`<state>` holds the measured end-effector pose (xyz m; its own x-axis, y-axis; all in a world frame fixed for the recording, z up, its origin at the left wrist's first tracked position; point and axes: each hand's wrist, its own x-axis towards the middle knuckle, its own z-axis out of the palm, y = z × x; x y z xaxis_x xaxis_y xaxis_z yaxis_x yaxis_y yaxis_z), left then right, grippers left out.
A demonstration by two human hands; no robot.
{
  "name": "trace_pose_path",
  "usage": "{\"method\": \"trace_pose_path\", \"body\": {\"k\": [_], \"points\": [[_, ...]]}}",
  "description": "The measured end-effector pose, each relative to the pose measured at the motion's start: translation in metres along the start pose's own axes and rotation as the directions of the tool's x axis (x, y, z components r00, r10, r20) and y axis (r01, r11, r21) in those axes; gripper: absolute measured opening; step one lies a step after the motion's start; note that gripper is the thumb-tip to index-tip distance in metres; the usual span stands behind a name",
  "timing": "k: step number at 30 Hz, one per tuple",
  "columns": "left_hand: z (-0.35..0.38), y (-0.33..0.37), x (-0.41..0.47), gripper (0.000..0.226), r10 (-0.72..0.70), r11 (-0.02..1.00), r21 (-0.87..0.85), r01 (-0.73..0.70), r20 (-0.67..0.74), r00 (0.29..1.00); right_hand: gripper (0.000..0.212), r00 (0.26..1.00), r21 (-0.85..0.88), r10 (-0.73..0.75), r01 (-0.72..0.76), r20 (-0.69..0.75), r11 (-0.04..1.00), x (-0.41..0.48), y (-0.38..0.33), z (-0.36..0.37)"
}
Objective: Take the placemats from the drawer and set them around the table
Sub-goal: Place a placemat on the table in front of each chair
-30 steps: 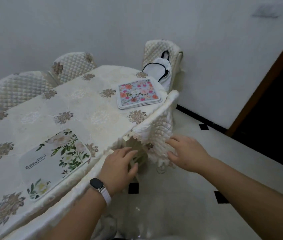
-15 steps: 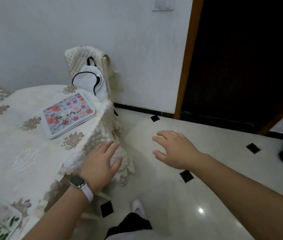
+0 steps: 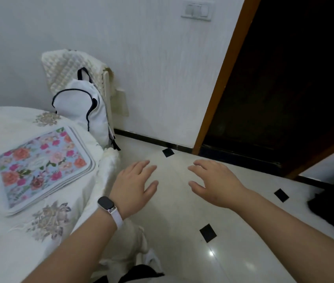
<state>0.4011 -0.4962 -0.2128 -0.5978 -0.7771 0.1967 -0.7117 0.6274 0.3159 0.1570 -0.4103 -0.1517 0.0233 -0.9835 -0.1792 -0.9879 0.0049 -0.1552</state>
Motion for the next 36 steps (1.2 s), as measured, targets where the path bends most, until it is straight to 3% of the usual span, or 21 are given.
{"method": "trace_pose_path", "body": {"k": [8, 15, 30, 36], "points": [[-0.003, -0.056, 0.074, 0.046, 0.038, 0.999, 0.012, -0.038, 0.001, 0.999, 0.054, 1.000, -0.027, 0.011, -0.011, -0.011, 1.000, 0.081, 0.001, -0.019], [0.003, -0.090, 0.110, 0.044, -0.016, 1.000, -0.001, 0.016, 0.000, 1.000, 0.052, 0.997, -0.021, -0.077, 0.077, -0.004, 0.997, 0.157, 0.001, -0.020], [0.024, -0.131, 0.226, 0.047, -0.346, 0.928, 0.191, 0.319, 0.126, 0.930, 0.049, 0.912, 0.066, -0.403, 0.399, 0.069, 0.914, 0.384, 0.069, -0.034], [0.033, -0.137, 0.291, 0.054, -0.450, 0.885, 0.160, 0.437, 0.061, 0.891, 0.049, 0.868, 0.075, -0.485, 0.479, 0.106, 0.874, 0.458, 0.112, -0.054]]}}
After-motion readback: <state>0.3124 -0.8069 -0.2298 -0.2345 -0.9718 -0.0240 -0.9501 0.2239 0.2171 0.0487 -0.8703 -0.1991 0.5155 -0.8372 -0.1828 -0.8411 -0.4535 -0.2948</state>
